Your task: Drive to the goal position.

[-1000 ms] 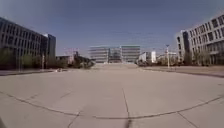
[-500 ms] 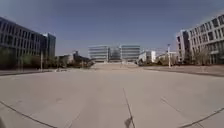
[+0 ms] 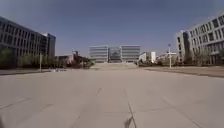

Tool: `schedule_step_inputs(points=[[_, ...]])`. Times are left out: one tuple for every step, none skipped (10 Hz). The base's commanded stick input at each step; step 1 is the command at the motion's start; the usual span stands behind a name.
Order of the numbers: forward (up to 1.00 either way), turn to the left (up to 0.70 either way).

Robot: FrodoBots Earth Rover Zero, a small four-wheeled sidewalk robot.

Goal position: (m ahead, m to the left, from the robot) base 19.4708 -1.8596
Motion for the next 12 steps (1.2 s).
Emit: schedule_step_inputs(points=[[0.70,0.00],[0.70,0.00],[0.70,0.00],[0.70,0.00],[0.70,0.00],[0.70,0.00],[0.70,0.00],[0.70,0.00],[0.70,0.00],[0.70,0.00],[0.70,0.01],[0.70,0.07]])
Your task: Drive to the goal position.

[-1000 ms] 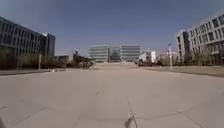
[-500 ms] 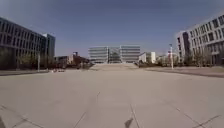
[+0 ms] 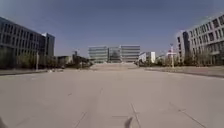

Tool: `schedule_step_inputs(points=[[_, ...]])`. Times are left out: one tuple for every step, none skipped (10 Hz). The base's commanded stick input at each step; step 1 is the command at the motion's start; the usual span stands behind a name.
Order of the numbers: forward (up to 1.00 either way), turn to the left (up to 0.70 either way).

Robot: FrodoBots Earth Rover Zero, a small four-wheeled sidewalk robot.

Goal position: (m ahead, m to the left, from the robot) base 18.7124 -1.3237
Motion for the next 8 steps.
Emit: schedule_step_inputs(points=[[0.70,0.17],[0.70,0.20],[0.70,0.06],[0.70,0.00],[0.70,0.00],[0.70,0.00],[0.70,0.00],[0.70,0.00]])
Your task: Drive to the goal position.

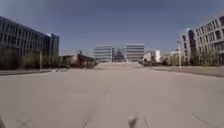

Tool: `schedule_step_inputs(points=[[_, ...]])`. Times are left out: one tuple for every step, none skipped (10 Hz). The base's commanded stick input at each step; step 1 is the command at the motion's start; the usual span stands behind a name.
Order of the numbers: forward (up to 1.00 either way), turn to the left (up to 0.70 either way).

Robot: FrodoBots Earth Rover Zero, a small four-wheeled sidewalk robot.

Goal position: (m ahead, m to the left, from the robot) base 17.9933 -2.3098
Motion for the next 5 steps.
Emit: schedule_step_inputs(points=[[0.70,0.00],[0.70,0.00],[0.70,0.00],[0.70,-0.08],[0.70,-0.29]])
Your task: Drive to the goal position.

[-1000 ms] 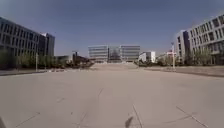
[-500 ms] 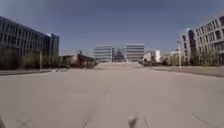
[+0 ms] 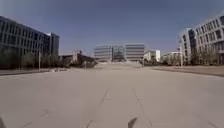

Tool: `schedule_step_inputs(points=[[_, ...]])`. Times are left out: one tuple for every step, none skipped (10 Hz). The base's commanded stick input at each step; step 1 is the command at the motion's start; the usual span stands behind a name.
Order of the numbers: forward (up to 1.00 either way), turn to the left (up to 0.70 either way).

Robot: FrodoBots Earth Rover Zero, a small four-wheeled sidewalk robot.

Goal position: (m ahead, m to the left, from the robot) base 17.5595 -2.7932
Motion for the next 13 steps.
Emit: schedule_step_inputs(points=[[0.70,-0.35],[0.70,-0.35],[0.70,-0.35],[0.70,-0.26],[0.70,0.00],[0.70,0.00],[0.70,0.00],[0.70,0.00],[0.70,0.00],[0.70,0.00],[0.70,0.00],[0.70,0.00],[0.70,0.00]])
